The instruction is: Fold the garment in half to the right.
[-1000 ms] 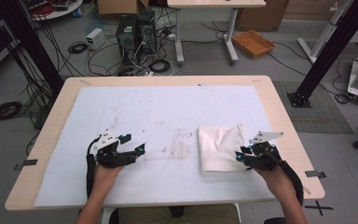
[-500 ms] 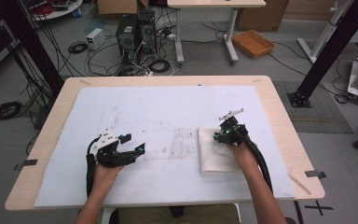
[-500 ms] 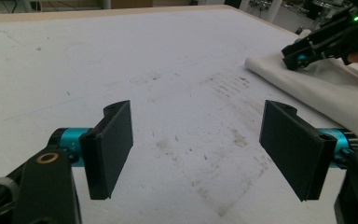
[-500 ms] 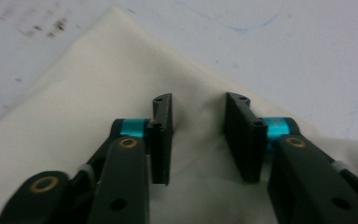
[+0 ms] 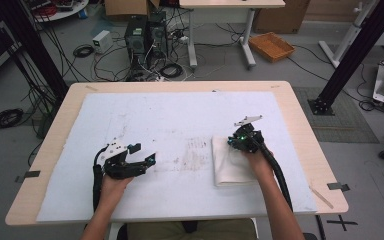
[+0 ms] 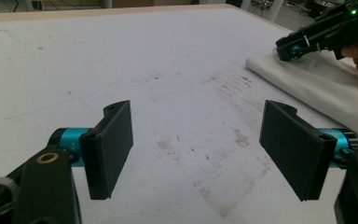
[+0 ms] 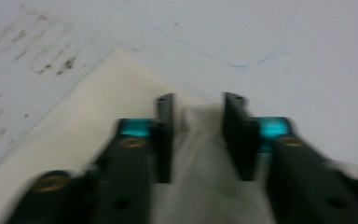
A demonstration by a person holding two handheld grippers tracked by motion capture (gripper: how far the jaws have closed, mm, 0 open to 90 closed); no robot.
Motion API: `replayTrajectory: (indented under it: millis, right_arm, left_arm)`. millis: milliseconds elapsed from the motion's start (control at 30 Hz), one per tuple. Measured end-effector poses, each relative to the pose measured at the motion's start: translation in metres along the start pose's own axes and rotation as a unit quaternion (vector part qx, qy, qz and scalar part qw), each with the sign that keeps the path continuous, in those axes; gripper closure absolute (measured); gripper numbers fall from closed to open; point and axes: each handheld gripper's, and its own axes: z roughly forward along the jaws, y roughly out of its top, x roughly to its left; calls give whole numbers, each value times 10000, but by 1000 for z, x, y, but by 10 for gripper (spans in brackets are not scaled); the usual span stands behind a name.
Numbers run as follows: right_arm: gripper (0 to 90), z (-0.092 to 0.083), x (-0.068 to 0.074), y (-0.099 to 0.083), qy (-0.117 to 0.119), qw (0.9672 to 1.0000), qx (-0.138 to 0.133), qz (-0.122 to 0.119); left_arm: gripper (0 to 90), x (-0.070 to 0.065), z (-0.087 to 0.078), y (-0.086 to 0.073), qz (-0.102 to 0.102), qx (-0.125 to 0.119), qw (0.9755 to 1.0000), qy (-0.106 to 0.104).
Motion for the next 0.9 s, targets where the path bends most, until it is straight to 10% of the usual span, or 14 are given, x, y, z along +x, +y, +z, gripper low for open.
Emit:
replayTrajectory:
  millis: [167, 333, 600, 733, 900]
  right_arm:
    - [663, -36, -25, -10, -383, 9963, -667, 392]
    - [729, -25, -32, -27, -482, 9988, 62, 29]
    - [644, -28, -43, -39, -924, 9942, 394, 390]
    - [517, -48, -51, -44, -530, 9957, -282, 699]
    - [446, -69, -40, -53, 101, 9968, -685, 397]
  left_arm:
    - [257, -1, 0, 0, 22, 5, 10000, 3]
    - [257, -1, -1, 0, -2, -2, 10000, -5]
    - [257, -1, 0, 0, 16, 35, 10000, 9]
    - [257, -1, -1, 0, 23, 37, 10000, 21]
    - [257, -1, 0, 0, 6, 34, 10000, 32]
